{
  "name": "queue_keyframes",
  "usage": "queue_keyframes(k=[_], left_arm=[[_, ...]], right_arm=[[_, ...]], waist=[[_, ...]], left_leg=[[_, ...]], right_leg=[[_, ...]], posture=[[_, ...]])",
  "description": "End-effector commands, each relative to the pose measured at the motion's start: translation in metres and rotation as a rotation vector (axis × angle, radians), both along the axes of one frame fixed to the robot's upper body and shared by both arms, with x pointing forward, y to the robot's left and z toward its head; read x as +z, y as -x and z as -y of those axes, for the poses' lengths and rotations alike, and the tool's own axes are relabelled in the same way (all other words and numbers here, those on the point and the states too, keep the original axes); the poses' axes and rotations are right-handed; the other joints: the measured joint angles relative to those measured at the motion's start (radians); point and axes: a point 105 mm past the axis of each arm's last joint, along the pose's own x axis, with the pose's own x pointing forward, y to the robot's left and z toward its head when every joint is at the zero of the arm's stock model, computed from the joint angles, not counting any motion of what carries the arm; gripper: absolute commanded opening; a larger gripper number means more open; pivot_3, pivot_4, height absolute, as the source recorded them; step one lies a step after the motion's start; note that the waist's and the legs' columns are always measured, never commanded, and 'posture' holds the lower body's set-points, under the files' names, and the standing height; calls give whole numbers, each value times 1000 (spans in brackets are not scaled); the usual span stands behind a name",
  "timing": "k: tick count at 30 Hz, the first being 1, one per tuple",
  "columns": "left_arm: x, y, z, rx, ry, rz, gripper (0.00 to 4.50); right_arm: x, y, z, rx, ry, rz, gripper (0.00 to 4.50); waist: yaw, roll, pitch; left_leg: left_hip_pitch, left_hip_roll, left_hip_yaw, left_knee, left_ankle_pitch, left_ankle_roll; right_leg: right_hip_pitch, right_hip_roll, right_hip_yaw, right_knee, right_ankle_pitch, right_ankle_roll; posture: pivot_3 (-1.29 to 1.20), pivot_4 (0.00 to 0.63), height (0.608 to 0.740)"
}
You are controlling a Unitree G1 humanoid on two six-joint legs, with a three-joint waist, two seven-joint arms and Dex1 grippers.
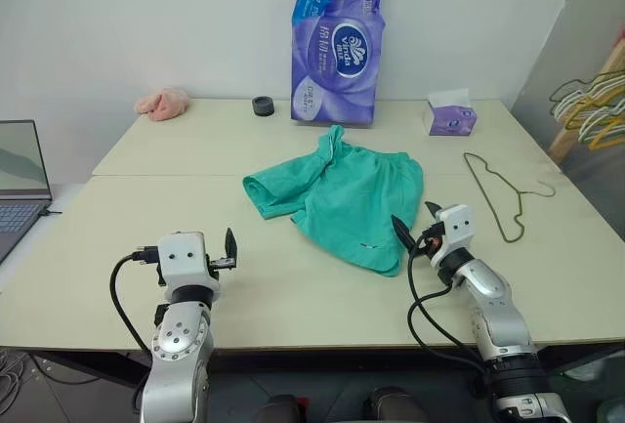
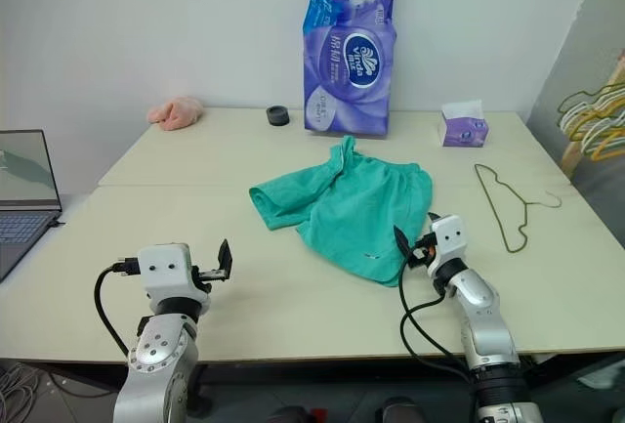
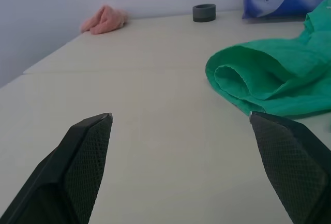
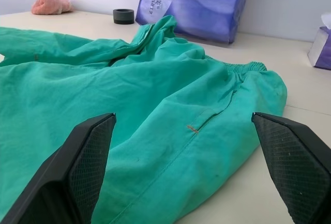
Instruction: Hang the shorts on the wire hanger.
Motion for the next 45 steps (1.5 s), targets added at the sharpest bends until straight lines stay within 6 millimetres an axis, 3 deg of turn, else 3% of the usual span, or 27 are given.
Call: queue_keyframes(k=[1, 34, 38, 45], left_arm=[[18, 1, 1, -13, -38, 71, 4500], [13, 2, 0, -7, -49, 43, 4500], [23, 1, 27, -205, 75, 109, 4500], [25, -22, 69, -438, 86, 73, 4500]], right_arm=[[18, -4, -3, 12, -18, 69, 4480], [17, 1, -1, 21, 0, 69, 4480], [21, 3, 2, 41, 8, 75, 4480], [36, 16, 9, 134, 38, 103, 4480]], waist=[[0, 0, 0], [0, 0, 0], [-2, 0, 0], [-17, 1, 0]], left_leg=[[0, 0, 0, 0, 0, 0], [0, 0, 0, 0, 0, 0], [0, 0, 1, 0, 0, 0], [0, 0, 2, 0, 0, 0]], right_leg=[[0, 0, 0, 0, 0, 0], [0, 0, 0, 0, 0, 0], [0, 0, 0, 0, 0, 0], [0, 0, 0, 0, 0, 0]], posture=[[-16, 0, 740], [-34, 7, 740], [-69, 10, 740], [-167, 16, 740]])
